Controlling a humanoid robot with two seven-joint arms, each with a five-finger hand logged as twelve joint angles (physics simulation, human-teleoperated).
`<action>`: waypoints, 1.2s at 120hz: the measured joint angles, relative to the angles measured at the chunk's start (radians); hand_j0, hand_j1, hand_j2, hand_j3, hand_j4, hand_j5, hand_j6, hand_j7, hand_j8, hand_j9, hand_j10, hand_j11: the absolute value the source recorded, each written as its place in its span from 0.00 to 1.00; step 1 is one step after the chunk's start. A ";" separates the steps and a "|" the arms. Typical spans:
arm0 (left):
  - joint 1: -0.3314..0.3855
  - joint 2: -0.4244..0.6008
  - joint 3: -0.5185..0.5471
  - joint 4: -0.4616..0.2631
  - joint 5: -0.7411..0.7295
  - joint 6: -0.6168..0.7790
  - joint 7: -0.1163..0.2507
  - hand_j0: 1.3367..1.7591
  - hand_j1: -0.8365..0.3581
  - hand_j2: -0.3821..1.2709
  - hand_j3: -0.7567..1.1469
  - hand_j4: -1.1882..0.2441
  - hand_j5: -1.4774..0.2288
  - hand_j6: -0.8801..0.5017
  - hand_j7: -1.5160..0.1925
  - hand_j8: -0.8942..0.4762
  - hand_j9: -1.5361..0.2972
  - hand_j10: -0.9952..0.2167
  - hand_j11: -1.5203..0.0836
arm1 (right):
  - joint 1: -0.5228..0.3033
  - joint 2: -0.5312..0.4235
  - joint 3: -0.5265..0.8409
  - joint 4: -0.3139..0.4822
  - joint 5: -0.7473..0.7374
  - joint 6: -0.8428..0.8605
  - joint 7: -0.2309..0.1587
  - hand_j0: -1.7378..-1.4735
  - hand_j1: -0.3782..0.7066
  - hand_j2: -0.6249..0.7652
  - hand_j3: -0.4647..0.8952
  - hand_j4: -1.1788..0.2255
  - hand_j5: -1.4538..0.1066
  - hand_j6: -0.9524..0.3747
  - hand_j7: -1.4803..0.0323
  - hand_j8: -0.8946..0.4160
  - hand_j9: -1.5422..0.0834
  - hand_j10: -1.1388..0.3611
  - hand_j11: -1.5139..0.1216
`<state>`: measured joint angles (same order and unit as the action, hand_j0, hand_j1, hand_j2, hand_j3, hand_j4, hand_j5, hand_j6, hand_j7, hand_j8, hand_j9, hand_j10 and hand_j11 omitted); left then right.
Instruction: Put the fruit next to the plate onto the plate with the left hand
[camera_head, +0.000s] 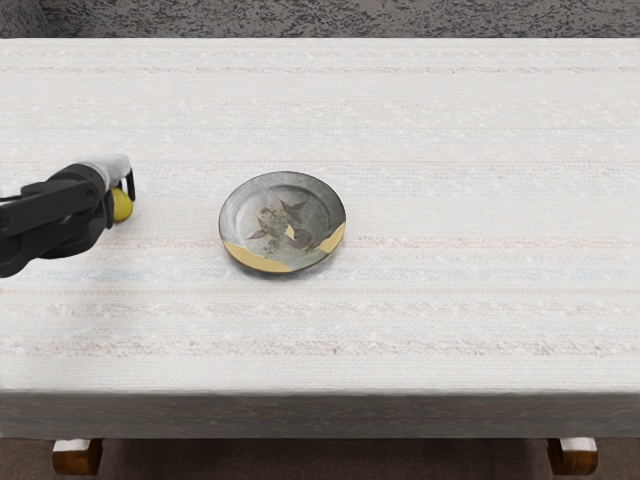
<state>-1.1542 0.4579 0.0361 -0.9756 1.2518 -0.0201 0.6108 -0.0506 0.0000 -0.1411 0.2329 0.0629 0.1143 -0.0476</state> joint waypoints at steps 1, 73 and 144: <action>0.001 0.000 0.000 0.000 -0.001 0.000 0.000 0.75 0.46 0.43 0.40 0.40 0.31 0.35 0.32 0.35 0.32 0.24 0.35 | 0.000 0.000 0.000 0.000 0.000 0.000 0.000 0.30 0.04 0.45 0.34 0.83 0.92 0.71 0.97 0.67 0.94 0.75 0.92; -0.114 0.044 -0.249 -0.002 -0.734 -0.163 0.000 0.75 0.41 0.56 0.40 0.35 0.24 0.38 0.28 0.36 0.29 0.19 0.32 | 0.000 0.000 0.000 0.000 0.000 0.002 0.000 0.30 0.04 0.45 0.34 0.83 0.92 0.71 0.97 0.67 0.94 0.75 0.92; -0.068 -0.028 -0.443 0.000 -0.937 -0.434 0.000 0.76 0.50 0.41 0.40 0.47 0.45 0.35 0.48 0.39 0.46 0.39 0.52 | 0.000 0.000 0.000 0.001 0.000 0.002 0.000 0.30 0.04 0.45 0.34 0.83 0.92 0.71 0.97 0.67 0.94 0.75 0.92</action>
<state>-1.2219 0.4296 -0.4074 -0.9755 0.3152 -0.4541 0.6109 -0.0506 0.0000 -0.1411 0.2339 0.0629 0.1166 -0.0476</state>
